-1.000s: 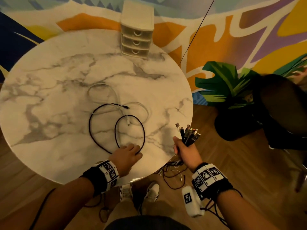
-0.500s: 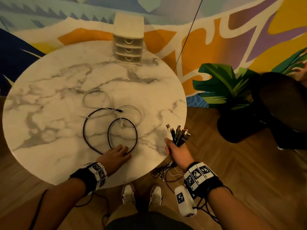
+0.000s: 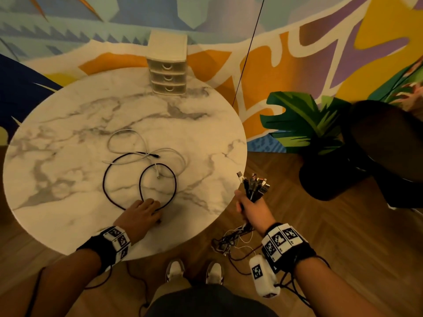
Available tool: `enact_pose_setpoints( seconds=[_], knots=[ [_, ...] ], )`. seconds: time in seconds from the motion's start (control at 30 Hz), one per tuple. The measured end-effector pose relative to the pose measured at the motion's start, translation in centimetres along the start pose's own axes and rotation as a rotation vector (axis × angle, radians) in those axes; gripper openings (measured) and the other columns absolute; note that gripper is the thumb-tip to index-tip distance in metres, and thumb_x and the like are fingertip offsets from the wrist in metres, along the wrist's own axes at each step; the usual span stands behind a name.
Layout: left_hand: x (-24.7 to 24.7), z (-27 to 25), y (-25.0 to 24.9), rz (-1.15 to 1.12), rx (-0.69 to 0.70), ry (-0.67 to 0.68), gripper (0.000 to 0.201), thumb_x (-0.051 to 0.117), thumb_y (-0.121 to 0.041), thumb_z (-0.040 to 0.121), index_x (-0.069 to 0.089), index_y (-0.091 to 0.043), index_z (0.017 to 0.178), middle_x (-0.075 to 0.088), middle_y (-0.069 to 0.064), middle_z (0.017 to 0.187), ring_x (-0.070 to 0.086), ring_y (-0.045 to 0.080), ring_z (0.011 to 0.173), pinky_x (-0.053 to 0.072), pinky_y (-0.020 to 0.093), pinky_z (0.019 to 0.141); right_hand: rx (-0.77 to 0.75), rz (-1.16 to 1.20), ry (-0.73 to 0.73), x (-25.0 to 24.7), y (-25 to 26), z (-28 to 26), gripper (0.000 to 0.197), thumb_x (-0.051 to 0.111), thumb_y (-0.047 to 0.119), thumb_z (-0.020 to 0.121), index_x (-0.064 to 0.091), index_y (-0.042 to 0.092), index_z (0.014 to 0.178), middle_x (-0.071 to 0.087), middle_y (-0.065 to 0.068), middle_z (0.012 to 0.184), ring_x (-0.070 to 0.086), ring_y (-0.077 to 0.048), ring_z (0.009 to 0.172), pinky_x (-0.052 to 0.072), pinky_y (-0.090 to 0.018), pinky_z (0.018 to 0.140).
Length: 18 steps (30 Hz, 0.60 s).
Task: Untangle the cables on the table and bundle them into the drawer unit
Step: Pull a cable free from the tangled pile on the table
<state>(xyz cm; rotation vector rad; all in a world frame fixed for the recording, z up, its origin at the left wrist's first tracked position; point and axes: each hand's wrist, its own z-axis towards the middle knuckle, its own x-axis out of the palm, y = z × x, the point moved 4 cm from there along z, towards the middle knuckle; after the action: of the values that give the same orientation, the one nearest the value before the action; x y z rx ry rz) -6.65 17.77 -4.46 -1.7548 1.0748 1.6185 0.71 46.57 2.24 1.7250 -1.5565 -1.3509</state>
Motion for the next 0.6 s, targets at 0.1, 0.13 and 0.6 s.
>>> enact_pose_setpoints(
  seconds=[0.1, 0.13, 0.6],
  knots=[
    [-0.5, 0.6, -0.1, 0.026, 0.024, -0.068, 0.048, 0.089, -0.017, 0.041, 0.071, -0.013, 0.085, 0.066, 0.010, 0.100, 0.045, 0.029, 0.098, 0.054, 0.037, 0.067, 0.000, -0.026, 0.009, 0.1, 0.1, 0.0, 0.054, 0.042, 0.041, 0.098, 0.049, 0.017, 0.051, 0.042, 0.004, 0.046, 0.037, -0.011, 0.040, 0.035, -0.024, 0.046],
    [-0.9, 0.9, -0.4, 0.021, 0.029, -0.077, 0.047, 0.089, -0.018, 0.042, 0.071, -0.013, 0.085, 0.066, 0.010, 0.100, 0.045, 0.028, 0.098, 0.055, 0.036, 0.068, -0.004, -0.028, 0.013, 0.2, 0.3, 0.1, 0.054, 0.042, 0.041, 0.098, 0.049, 0.017, 0.050, 0.042, 0.004, 0.046, 0.037, -0.011, 0.040, 0.035, -0.024, 0.047],
    [-19.2, 9.7, -4.1, -1.362, -0.225, -0.496, 0.005, 0.056, -0.009, 0.091, 0.055, -0.013, 0.093, 0.057, -0.011, 0.080, 0.051, 0.025, 0.071, 0.041, 0.021, 0.063, -0.301, 0.072, 0.033, 1.2, 7.4, -0.8, 0.033, 0.045, 0.029, 0.090, 0.052, 0.005, 0.070, 0.039, 0.002, 0.057, 0.035, -0.010, 0.051, 0.029, -0.027, 0.053]
  ],
)
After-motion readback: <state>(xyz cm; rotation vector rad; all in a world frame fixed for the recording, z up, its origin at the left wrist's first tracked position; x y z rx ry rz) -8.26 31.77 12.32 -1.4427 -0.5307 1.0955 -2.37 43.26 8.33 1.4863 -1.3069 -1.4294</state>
